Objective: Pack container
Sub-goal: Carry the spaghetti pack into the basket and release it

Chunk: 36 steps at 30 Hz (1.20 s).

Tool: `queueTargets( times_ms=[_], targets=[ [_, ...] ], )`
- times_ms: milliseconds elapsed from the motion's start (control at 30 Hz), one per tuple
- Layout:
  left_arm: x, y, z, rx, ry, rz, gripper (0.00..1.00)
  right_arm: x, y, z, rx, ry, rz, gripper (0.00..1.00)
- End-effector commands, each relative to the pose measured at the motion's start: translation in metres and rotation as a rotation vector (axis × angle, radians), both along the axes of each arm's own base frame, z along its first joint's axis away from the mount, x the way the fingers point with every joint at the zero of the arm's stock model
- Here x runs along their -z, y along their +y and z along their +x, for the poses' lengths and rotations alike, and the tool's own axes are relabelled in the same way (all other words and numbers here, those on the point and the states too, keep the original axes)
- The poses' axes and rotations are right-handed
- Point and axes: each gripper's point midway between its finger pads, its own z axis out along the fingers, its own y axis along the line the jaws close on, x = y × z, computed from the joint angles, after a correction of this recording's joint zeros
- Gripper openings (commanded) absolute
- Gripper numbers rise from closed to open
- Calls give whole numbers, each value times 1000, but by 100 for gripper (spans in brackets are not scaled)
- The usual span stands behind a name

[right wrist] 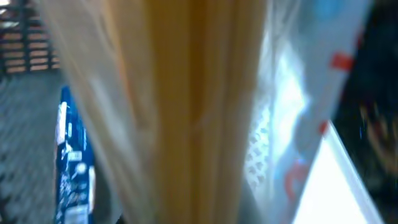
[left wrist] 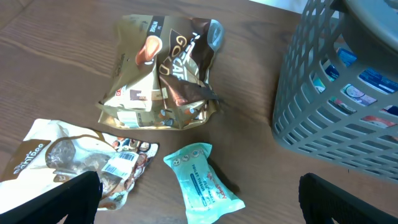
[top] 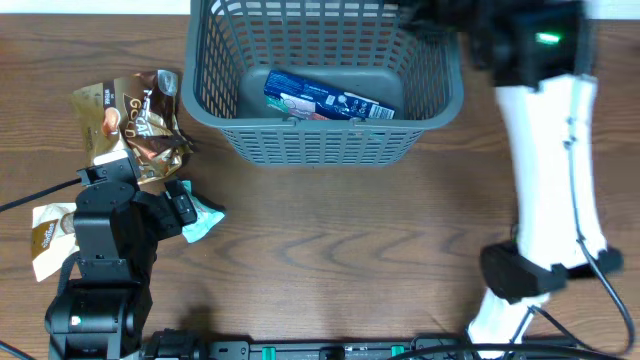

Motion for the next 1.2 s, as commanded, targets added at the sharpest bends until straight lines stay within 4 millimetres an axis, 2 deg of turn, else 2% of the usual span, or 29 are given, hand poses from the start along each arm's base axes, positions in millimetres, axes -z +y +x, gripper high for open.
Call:
queueTargets(
  times_ms=[0,133,300,433,533,567,633,667,767,833,967,1033,1100,1167],
  targets=[
    [-11,2,0,-14,-26,-1,98,20,32,15,-134,-90,-146,1],
    [-11,2,0,-14,-26,-1,98,79,61,29,-196,22,-169,1],
    [-11,2,0,-11,-26,-3,98,170,85,34,-287,239,-175,1],
    [-11,2,0,-11,-26,-2,98,230,84,30,-287,394,-224,1],
    [-11,2,0,-11,-26,-2,99,253,79,26,-278,459,-252,1],
    [-11,2,0,-11,-26,-2,98,256,78,25,-277,470,-254,6],
    [-11,2,0,-11,-26,-2,98,258,76,23,-248,503,-240,59],
    [-11,2,0,-11,-26,-2,98,254,76,23,-222,512,-222,79],
    [-11,2,0,-11,-26,-2,98,228,75,21,-169,500,-165,99],
    [-11,2,0,-11,-26,-2,99,193,74,19,-146,451,-119,99],
    [-11,2,0,-11,-26,-2,98,96,56,15,-80,264,-9,99],
    [-11,2,0,-11,-26,-2,98,37,25,20,77,170,123,99],
    [-11,2,0,-11,-26,-2,99,-5,-17,24,260,121,262,99],
    [-11,2,0,-11,-26,-2,99,-28,-68,24,481,128,419,99]
  ],
)
